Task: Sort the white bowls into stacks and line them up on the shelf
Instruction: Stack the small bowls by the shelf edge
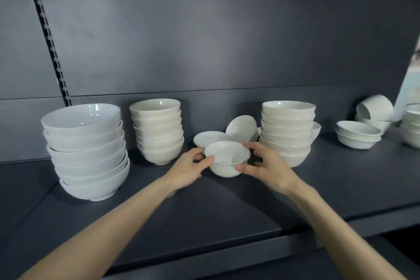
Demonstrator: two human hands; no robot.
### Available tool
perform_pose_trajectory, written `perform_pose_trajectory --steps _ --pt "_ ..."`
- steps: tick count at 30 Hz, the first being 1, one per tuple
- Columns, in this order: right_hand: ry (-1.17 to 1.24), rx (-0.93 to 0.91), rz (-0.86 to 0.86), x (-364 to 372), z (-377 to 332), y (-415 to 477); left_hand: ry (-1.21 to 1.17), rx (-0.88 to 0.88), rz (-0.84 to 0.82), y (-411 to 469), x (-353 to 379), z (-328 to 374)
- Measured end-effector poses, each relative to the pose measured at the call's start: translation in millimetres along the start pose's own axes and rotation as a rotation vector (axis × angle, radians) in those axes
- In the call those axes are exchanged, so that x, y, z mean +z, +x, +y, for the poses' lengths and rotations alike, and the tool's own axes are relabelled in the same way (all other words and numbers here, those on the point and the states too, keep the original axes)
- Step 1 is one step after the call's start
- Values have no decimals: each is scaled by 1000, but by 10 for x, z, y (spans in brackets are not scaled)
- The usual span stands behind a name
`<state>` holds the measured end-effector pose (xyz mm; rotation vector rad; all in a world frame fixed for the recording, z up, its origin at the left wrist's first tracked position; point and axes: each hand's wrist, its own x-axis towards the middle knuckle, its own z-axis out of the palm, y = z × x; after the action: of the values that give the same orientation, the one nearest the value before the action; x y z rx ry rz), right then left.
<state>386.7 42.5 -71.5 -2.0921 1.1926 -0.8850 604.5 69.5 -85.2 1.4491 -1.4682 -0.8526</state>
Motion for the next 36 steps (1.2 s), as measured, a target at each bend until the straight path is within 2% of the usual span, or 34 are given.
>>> perform_pose_trajectory --steps 8,15,21,27,32,36 --pt "235 86 44 212 -24 -87 -125 -10 -95 -8 -19 -71" --pt "281 58 95 111 -94 -270 -266 62 -72 -349 -64 12" --pt "277 39 83 -192 -77 -532 -240 157 -46 -579 104 203" --pt "255 43 70 -707 88 -872 -255 211 -57 -720 621 467" --pt "328 90 55 -1289 435 -1213 -329 232 -62 -818 1340 759" --pt "273 98 69 -1834 759 -1410 -344 233 -79 -829 1970 969"
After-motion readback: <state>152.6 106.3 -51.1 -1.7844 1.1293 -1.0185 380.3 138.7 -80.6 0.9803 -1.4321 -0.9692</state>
